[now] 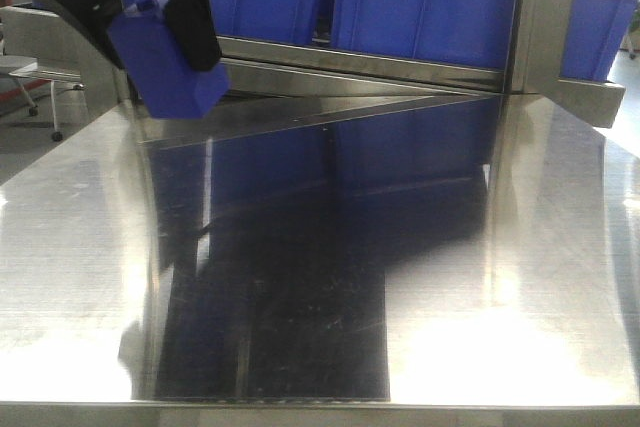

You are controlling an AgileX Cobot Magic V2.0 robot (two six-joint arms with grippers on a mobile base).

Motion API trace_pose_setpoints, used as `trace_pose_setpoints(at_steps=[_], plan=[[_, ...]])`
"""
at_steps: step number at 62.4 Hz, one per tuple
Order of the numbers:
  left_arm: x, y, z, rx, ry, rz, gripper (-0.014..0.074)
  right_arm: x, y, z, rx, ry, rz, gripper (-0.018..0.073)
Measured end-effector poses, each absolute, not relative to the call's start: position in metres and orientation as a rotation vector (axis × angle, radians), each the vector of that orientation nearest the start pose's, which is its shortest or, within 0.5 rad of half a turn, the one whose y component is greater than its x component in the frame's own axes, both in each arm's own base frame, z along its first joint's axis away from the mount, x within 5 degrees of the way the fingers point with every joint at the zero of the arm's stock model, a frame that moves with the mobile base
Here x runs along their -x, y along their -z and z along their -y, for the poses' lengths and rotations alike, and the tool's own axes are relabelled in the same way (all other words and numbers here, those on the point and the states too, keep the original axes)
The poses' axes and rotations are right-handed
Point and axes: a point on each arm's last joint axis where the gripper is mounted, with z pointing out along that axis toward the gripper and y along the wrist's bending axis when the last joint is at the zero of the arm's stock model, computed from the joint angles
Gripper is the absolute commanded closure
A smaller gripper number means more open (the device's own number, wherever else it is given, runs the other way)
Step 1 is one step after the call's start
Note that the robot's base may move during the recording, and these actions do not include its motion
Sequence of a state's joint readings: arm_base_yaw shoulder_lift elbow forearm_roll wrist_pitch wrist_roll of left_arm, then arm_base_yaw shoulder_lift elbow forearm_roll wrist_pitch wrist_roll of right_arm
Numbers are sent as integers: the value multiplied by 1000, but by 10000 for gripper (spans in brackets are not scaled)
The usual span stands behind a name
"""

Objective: Pick and sort blue part to right shelf
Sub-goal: 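Close the left gripper on the blue part and lift it, then drive the base away from the table holding both parts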

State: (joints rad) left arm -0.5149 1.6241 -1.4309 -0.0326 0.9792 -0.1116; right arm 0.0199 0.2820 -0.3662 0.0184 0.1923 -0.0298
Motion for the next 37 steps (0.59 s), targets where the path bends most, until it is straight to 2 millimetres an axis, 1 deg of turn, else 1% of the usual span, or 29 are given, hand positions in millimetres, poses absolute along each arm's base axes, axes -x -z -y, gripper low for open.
trace_pose_setpoints(at_steps=[5, 7, 13, 20, 21, 22, 36, 37], plan=[[-293, -322, 166, -505, 299, -2540, 265, -74, -301, -2, 28, -9, -1591, 115], [-288, -319, 162, -490, 315, -2522, 265, -74, -301, -2, 28, -9, -1591, 115], [-277, -324, 149, -428, 356, -2402, 265, -74, -301, -2, 29, -8, -1591, 115], [-263, -328, 129, -347, 374, -2264, 265, -74, -301, -2, 29, -8, -1591, 115], [-261, -326, 126, -339, 372, -2255, 265, -74, -301, -2, 29, -8, -1591, 115], [-258, -329, 122, -325, 373, -2222, 265, -74, -301, -2, 29, -8, -1591, 115], [-217, -329, 76, -176, 340, -2035, 265, -74, -301, -2, 29, -8, -1591, 115], [-215, -326, 73, -167, 335, -2033, 265, -74, -301, -2, 29, -8, -1591, 115]])
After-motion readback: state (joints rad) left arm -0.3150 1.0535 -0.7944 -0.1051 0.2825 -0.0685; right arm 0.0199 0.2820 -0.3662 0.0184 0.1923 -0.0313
